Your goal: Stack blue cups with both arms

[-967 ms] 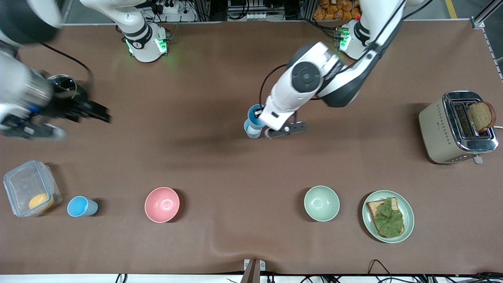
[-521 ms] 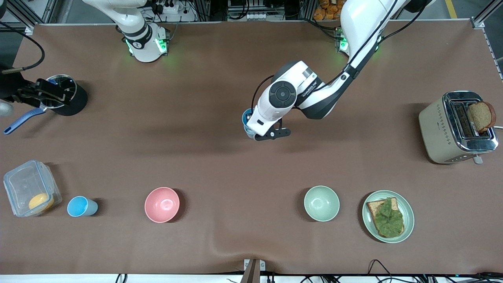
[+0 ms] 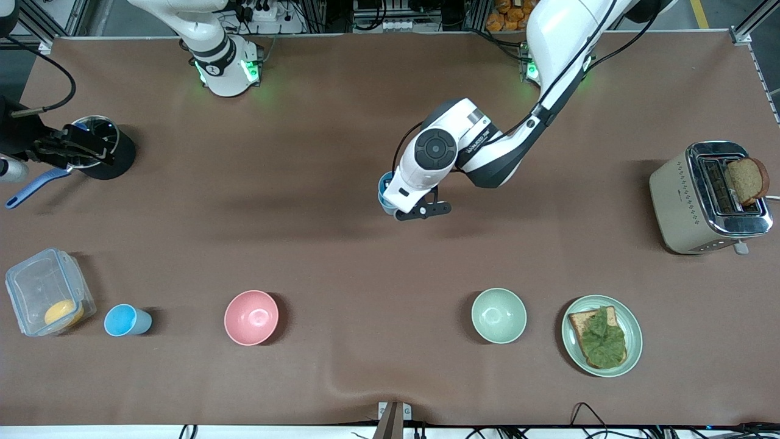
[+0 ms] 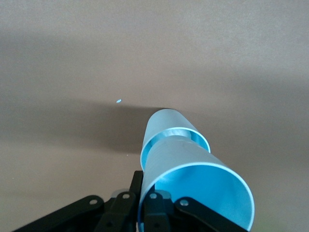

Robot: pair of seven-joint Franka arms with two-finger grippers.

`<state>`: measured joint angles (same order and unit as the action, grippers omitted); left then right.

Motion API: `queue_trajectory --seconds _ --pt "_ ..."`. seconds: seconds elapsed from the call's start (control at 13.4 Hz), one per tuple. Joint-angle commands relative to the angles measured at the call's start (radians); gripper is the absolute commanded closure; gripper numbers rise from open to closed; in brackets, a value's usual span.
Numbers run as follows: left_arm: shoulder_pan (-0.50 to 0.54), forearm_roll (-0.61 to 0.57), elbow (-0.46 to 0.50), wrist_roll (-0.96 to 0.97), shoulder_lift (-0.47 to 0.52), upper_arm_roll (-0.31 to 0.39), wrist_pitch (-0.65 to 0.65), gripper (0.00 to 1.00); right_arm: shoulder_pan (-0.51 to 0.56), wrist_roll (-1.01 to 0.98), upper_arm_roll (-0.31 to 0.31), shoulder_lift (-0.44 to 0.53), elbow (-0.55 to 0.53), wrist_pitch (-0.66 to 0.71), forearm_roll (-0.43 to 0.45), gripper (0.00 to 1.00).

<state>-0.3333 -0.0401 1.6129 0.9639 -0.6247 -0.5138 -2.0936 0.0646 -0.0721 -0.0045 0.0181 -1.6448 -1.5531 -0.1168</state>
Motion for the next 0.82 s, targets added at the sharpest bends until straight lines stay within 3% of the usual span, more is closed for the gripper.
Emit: queue_trajectory --seconds 0.0,0.6,0.74 --pt "-0.015 -0.029 0.002 0.029 -0.006 0.003 -0.026 1.00 0.017 -0.015 0.012 0.019 0.002 -0.002 0.002 0.00" --pt "-0.018 -0.050 0.010 0.029 -0.020 0.003 -0.065 1.00 0.017 -0.012 0.012 0.011 0.045 -0.001 0.005 0.00" --pt "-0.016 -0.052 0.010 0.029 -0.014 0.003 -0.065 0.98 0.005 -0.015 0.015 0.010 0.045 -0.002 0.105 0.00"
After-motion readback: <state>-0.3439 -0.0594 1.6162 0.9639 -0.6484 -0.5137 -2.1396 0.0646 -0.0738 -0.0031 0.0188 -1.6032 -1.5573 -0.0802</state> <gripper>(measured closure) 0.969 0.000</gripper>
